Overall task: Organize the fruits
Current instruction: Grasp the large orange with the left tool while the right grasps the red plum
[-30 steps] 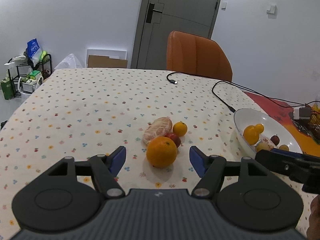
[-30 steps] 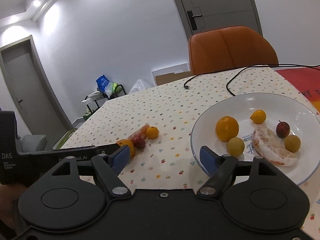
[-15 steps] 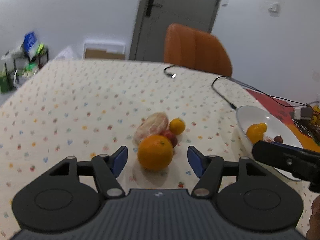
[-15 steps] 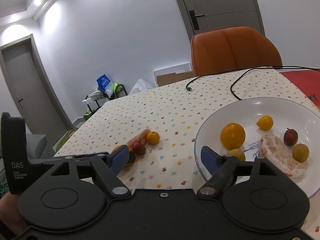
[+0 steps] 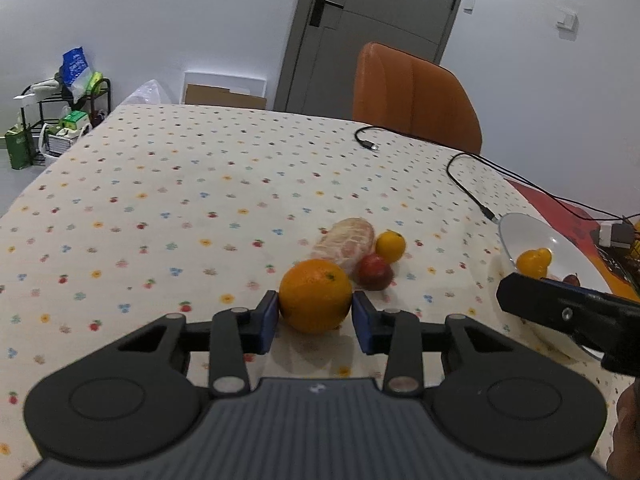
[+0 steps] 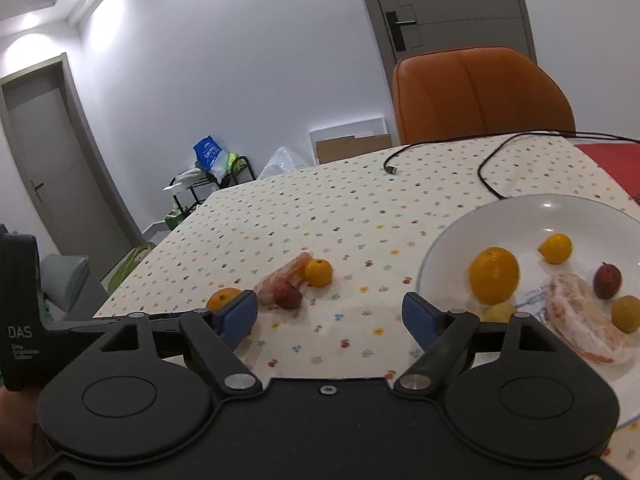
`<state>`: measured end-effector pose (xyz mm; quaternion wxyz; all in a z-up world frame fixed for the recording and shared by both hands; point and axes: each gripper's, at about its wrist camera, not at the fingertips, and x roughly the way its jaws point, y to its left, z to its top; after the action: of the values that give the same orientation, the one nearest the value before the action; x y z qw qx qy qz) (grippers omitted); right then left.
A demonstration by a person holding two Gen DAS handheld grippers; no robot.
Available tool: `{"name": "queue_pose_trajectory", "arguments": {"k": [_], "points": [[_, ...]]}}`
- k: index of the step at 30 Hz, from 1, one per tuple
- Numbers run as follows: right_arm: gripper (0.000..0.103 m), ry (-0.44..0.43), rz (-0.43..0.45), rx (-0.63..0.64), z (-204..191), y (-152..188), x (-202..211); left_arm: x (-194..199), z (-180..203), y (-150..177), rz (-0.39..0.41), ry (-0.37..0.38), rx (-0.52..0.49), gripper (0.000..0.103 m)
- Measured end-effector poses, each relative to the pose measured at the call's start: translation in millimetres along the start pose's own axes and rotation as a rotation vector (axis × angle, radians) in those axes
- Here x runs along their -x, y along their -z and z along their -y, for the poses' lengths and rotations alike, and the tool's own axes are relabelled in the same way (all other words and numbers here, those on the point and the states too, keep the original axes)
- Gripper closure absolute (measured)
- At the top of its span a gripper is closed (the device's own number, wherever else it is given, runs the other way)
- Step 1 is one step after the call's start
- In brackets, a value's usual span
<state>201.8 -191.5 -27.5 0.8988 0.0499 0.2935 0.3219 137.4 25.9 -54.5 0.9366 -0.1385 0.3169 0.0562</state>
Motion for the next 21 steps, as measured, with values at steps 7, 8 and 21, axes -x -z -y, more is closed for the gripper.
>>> {"name": "queue_pose_trajectory", "arguments": {"k": [7,8,21], "points": [[0.024,-0.026,-0.021,0.015,-10.7,-5.3,-16.9,7.1,-18.0,-2.8,0.021,-0.024,0.024,0.065],[0.024,-0.029,-0.028,0.008,-10.9,-6.1,-20.8,8.4,-20.4,-3.3,0.024,-0.026,0.028,0.065],[0.044,-0.033,-0.107,0.047,-30.7,-7.6,-61.5,23.4,-50.8,-7.0,0.061,-0.069,0.085,0.065]]}}
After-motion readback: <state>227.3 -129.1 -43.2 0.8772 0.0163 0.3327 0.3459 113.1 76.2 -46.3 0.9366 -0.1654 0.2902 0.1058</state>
